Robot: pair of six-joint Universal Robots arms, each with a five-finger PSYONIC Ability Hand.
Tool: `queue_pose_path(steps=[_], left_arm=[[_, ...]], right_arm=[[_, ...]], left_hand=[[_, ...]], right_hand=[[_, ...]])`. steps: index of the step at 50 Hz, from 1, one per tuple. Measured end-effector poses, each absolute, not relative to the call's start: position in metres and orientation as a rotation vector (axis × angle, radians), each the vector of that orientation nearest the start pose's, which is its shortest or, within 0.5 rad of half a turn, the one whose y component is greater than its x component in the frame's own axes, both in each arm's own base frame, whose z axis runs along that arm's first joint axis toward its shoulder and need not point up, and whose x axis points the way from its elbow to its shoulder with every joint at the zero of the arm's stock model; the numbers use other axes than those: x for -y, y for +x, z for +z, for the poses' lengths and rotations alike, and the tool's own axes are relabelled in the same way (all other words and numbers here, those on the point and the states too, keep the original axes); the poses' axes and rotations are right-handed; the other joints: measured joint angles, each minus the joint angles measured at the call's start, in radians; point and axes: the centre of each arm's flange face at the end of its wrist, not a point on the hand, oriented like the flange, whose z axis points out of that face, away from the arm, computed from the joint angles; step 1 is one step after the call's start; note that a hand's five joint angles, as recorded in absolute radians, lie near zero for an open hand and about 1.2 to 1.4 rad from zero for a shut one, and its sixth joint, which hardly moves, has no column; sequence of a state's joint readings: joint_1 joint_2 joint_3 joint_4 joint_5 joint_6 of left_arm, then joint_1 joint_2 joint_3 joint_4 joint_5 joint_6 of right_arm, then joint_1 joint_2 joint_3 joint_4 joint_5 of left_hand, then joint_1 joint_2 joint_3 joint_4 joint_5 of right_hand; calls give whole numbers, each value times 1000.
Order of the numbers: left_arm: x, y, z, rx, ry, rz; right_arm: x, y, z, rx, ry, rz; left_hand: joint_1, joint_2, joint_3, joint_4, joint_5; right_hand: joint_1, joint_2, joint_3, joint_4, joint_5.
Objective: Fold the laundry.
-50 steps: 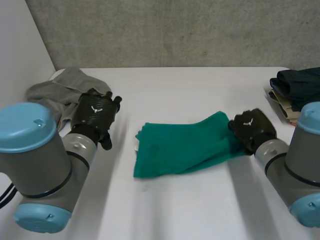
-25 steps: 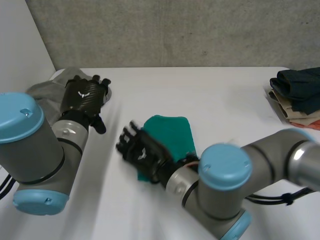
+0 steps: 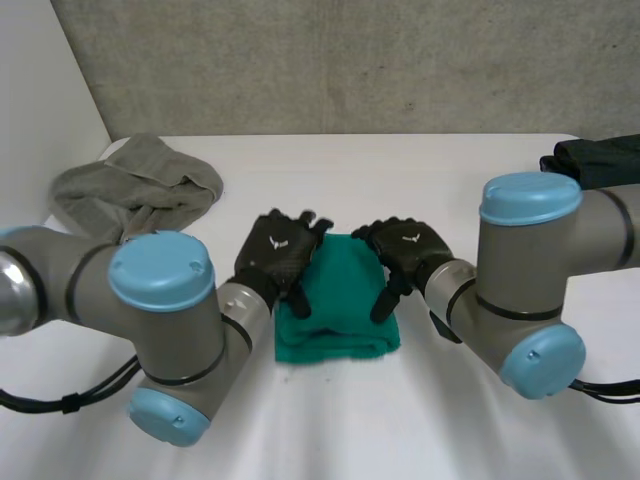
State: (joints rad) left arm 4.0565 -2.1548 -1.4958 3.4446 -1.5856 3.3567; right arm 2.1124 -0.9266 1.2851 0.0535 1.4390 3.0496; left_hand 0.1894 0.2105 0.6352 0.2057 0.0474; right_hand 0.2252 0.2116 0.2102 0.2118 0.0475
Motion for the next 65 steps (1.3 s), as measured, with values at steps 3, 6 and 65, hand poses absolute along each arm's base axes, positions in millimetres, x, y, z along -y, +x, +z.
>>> queue_pose_path(steps=[3, 6, 65], left_arm=[[233, -339, 137, -2420, 1136, -2020], [235, -331, 127, -2384, 1145, -1900], [242, -350, 256, -2464, 1604, -2330]], right_arm=[[266, 328, 146, -2242, -861, -1439], [265, 330, 134, -2273, -910, -1401], [226, 372, 103, -1808, -1246, -2000]], left_hand=[[0, 0, 0, 0, 0], [0, 0, 0, 0, 0], [-4, 0, 0, 0, 0]], right_hand=[[0, 0, 0, 0, 0], [0, 0, 0, 0, 1], [220, 223, 235, 238, 212]])
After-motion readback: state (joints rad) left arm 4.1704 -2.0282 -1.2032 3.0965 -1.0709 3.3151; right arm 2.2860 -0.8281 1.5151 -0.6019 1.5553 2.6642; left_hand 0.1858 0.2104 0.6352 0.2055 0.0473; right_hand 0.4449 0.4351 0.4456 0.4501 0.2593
